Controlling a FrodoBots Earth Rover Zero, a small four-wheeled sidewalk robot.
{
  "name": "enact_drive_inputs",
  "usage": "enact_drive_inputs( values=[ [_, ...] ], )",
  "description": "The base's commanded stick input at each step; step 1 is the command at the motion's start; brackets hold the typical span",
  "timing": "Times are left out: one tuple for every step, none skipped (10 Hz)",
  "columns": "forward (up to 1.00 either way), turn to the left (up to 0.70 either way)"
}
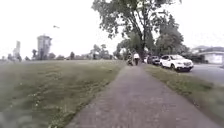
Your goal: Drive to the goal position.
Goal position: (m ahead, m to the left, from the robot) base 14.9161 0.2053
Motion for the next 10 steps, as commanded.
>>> enact_drive_inputs(
  values=[
    [0.7, 0.0],
    [0.7, 0.0],
    [0.7, 0.0],
    [0.7, 0.0],
    [0.7, 0.0],
    [0.7, 0.0],
    [0.7, 0.0],
    [0.7, 0.0],
    [0.7, 0.0],
    [0.7, 0.0]
  ],
)
